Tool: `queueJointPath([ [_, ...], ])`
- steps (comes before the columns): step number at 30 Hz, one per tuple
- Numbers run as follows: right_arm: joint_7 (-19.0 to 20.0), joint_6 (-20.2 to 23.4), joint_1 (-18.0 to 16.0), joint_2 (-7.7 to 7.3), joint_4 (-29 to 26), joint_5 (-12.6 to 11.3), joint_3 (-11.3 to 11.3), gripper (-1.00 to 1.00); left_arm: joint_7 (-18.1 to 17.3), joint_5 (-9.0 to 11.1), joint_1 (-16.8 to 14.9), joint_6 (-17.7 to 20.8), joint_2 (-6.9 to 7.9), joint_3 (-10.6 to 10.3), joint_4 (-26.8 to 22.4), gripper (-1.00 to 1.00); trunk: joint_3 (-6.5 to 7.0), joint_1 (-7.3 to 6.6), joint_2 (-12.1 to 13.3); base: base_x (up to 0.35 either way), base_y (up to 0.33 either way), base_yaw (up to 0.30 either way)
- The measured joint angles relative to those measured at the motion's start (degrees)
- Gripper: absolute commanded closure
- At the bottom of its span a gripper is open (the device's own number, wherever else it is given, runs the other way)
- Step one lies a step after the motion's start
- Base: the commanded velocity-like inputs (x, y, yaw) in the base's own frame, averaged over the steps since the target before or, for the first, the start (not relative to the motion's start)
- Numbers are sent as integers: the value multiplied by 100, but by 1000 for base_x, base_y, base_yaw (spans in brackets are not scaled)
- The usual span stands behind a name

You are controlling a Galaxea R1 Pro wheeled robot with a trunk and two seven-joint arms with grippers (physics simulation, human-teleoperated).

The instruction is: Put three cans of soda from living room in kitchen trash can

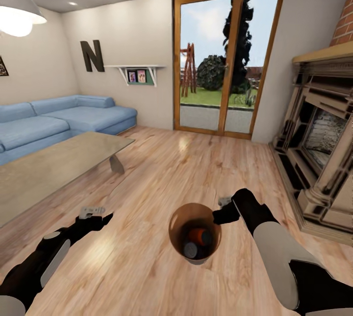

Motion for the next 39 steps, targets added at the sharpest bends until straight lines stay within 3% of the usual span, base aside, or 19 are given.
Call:
queueJointPath([
  [11,-3,-4,0,4,0,-14,-5,100,8,0,0,-6,-8,0,0,-100,-98,0,0,-243,137,37],
  [25,-10,-12,-1,2,-2,-9,-6,100,9,-7,0,-9,-14,0,0,-100,-204,0,0,-59,32,147],
  [39,-7,-2,0,3,-1,-29,-7,100,9,-1,0,-9,-86,-8,59,-100,-307,0,0,-241,163,156],
])
